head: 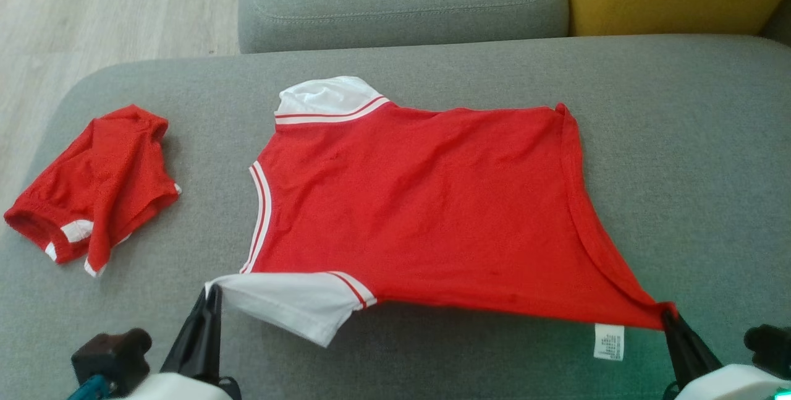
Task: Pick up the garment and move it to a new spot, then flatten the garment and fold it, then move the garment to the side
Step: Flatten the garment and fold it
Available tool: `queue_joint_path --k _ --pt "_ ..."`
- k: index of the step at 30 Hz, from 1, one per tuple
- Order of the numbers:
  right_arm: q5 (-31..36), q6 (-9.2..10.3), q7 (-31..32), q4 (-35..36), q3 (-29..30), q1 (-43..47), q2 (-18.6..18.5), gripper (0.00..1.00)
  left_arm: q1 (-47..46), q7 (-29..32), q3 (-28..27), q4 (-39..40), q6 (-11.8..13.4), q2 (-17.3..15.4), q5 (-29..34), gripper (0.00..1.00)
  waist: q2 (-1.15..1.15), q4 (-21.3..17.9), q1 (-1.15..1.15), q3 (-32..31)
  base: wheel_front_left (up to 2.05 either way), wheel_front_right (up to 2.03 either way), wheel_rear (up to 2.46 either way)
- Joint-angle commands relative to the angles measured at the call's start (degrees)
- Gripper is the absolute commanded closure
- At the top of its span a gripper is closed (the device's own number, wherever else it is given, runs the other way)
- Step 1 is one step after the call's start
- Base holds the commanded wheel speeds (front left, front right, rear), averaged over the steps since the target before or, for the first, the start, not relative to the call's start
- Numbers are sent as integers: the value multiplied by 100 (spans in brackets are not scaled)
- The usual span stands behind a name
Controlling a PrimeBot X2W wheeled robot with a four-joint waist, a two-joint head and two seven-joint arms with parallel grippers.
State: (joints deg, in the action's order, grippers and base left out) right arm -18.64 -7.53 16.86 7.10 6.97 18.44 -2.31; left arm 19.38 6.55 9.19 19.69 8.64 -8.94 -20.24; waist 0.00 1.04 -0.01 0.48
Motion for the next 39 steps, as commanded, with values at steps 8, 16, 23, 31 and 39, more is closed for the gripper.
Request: queue_joint_path --k 8,16,23,31,39 --pt "93 4 578 -212 -65 -811 -58 100 -925 350 -163 -274 -179 -165 -234 100 0 -75 1 257 0 0 0" --pt "371 4 1037 -1141 -341 -2228 -58 100 -2342 938 -96 -1468 -609 -299 -653 100 0 -159 1 724 0 0 0" --pt "285 4 558 -2001 -400 -3174 -88 100 -3364 1000 -186 -2547 -868 -272 -987 100 0 -173 1 1019 0 0 0" --pt "86 4 -40 -2641 -562 -3660 -193 100 -3701 756 -364 -3198 -904 -322 -1084 100 0 -186 1 1154 0 0 0" --pt "-115 4 -718 -3096 -1127 -3890 -379 0 -3657 567 -255 -3617 -1032 -231 -1128 0 0 -133 1 1194 0 0 0"
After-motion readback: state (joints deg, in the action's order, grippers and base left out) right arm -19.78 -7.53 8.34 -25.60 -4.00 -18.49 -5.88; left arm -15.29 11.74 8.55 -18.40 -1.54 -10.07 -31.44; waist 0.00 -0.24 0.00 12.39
